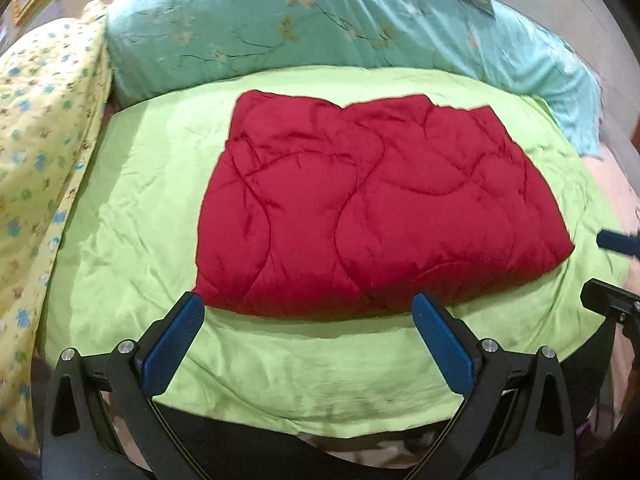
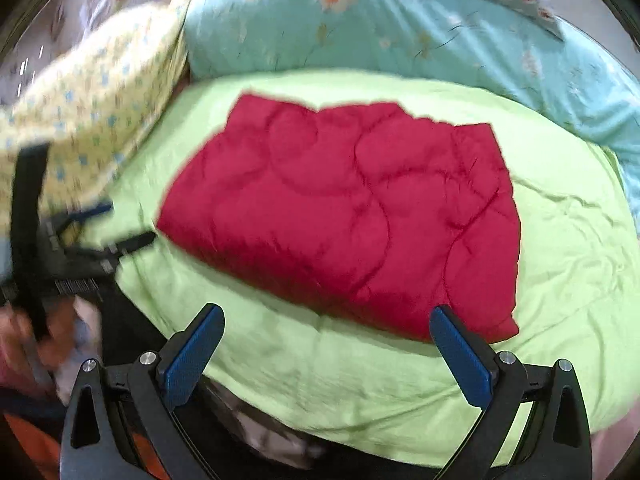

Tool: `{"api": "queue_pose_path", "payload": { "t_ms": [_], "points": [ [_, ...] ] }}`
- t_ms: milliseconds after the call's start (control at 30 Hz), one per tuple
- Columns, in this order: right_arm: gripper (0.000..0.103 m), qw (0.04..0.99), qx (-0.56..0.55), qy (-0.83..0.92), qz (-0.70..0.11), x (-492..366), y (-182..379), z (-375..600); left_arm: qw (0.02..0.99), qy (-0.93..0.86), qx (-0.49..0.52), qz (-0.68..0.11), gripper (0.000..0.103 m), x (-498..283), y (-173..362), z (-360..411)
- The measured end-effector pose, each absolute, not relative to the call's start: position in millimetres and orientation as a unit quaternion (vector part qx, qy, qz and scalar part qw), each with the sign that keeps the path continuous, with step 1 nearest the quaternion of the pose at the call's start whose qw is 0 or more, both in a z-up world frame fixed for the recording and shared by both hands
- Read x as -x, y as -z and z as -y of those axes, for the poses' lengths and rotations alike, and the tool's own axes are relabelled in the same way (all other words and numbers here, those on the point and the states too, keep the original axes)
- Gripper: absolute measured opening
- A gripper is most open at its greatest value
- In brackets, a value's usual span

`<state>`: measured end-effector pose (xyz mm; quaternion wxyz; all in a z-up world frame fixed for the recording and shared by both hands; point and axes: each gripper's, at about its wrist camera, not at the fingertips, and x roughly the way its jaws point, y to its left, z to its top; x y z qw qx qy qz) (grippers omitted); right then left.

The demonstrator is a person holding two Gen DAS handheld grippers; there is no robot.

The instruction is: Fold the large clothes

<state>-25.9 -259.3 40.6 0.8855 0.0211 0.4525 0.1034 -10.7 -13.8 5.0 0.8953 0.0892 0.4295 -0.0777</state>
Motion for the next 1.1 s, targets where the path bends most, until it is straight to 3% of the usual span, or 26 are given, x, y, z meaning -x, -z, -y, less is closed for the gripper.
{"api": "queue_pose_path", "payload": {
  "t_ms": [167, 1100],
  "points": [
    [0.103, 0.898, -0.025, -0.086, -0.431, 26, -34, 244, 0.9, 0.056, -0.104, -0.419, 0.103, 10, 1, 24],
    [0.103, 0.871, -0.043, -0.06, -0.485, -38, 3, 259, 0.881, 0.027, -0.122, -0.456, 0.103, -41, 28, 34]
  ]
}}
